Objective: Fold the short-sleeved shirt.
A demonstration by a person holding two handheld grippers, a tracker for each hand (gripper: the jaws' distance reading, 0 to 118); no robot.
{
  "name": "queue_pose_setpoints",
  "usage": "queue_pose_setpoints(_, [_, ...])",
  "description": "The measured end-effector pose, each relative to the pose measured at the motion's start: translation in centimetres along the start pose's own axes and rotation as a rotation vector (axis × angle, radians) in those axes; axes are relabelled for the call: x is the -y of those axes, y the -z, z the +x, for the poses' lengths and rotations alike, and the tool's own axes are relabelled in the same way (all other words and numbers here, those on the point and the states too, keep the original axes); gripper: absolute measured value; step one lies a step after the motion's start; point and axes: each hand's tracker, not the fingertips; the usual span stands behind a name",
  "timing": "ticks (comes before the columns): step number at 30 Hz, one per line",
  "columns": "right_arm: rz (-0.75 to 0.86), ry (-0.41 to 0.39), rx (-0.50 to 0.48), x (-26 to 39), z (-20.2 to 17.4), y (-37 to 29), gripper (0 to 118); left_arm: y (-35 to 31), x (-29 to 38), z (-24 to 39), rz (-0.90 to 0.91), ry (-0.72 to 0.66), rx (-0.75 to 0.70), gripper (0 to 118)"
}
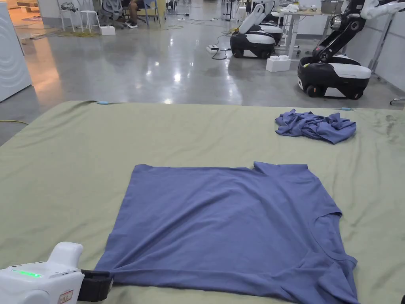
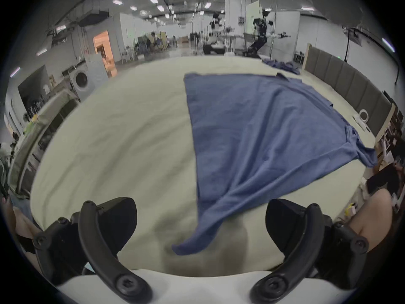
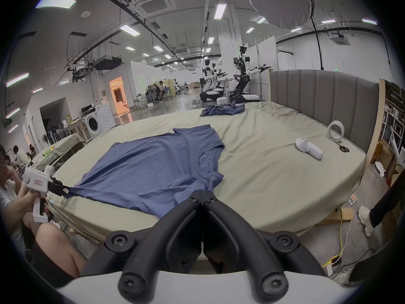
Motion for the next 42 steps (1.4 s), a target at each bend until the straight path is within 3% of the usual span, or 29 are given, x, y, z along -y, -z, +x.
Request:
queue_pose_setpoints(1, [-0.004, 0.000, -0.003, -0.1, 0.5, 0.2, 3, 0.2, 0.3, 0.0, -0.032, -0.041, 0.072, 97])
queue_pose_setpoints(2, [-0.004, -0.003, -0.002, -0.1, 0.5, 0.2, 3, -0.1, 0.7, 0.2, 0.002, -0.056, 0.100, 48])
queue_pose_setpoints(3, [-0.004, -0.005, -0.003, -0.1, 0.4, 0.3, 3, -0.6, 1.0, 0.7, 0.056, -0.034, 0.025, 1])
queue_pose_setpoints(5, [-0.012, -0.005, -0.002, -0.1, 0.4, 0.5, 3, -0.3, 1.5, 0.8, 0.043, 0.019, -0.049, 1])
queue_pose_setpoints(6, [-0.021, -0.002, -0.004, 0.0, 0.4, 0.8, 3, -0.1, 1.9, 0.8, 0.035, -0.033, 0.016, 1])
queue_pose_setpoints(13, [-0.106, -0.018, -0.057, 0.3, 0.2, 3.2, 3, -1.2, 1.5, 0.1, 0.120, -0.059, 0.017, 0])
queue_pose_setpoints(16, [-0.176, 0.002, -0.082, 0.3, 0.7, 4.6, 3, -2.4, 1.3, 0.1, 0.146, -0.101, 0.080, 0])
queue_pose_setpoints(21, [-0.260, -0.057, -0.071, 0.5, 1.1, 7.3, 6, -3.8, 1.0, 1.2, 0.154, -0.070, 0.084, 0])
queue_pose_setpoints(22, [-0.276, -0.045, -0.086, 0.6, 1.2, 7.7, 40, -3.9, 1.1, 1.4, 0.155, -0.068, 0.081, 0])
queue_pose_setpoints(23, [-0.290, -0.037, -0.090, 0.6, 1.2, 8.1, 86, -3.9, 1.2, 1.5, 0.150, -0.066, 0.077, 0])
queue_pose_setpoints(24, [-0.337, -0.027, -0.119, 0.8, 1.1, 8.7, 118, -3.8, 0.8, 1.5, 0.147, -0.064, 0.070, 0])
queue_pose_setpoints(25, [-0.262, 0.007, -0.146, 0.9, 0.6, 8.9, 117, -3.9, 0.8, 1.5, 0.144, -0.068, 0.073, 0])
queue_pose_setpoints(27, [-0.315, -0.008, -0.153, 1.3, -0.1, 10.1, 118, -4.1, 1.1, 1.8, 0.142, -0.075, 0.073, 0])
queue_pose_setpoints(31, [-0.388, -0.110, -0.101, 2.4, -0.8, 12.9, 118, -4.3, 0.8, 2.1, 0.137, -0.071, 0.067, 0])
queue_pose_setpoints(34, [-0.487, -0.103, -0.102, 2.8, -0.4, 14.6, 117, -4.3, 0.4, 1.7, 0.142, -0.072, 0.070, 0])
queue_pose_setpoints(35, [-0.523, -0.096, -0.088, 2.9, -0.5, 14.9, 103, -4.4, 0.3, 1.8, 0.142, -0.075, 0.069, 0])
queue_pose_setpoints(37, [-0.474, -0.079, -0.046, 2.7, -0.2, 14.4, 34, -3.7, 0.0, 0.7, 0.144, -0.079, 0.068, 1])
queue_pose_setpoints(38, [-0.411, -0.111, 0.052, 2.8, -0.2, 13.9, 15, -3.7, 0.0, 0.6, 0.143, -0.085, 0.069, 0])
queue_pose_setpoints(40, [-0.465, -0.008, -0.120, 2.8, 0.1, 14.0, 12, -3.5, 0.1, 0.7, 0.145, -0.095, 0.087, 0])
queue_pose_setpoints(42, [-0.457, -0.020, -0.099, 2.7, 0.1, 13.4, 11, -3.5, 0.1, 0.9, 0.147, -0.084, 0.079, 1])
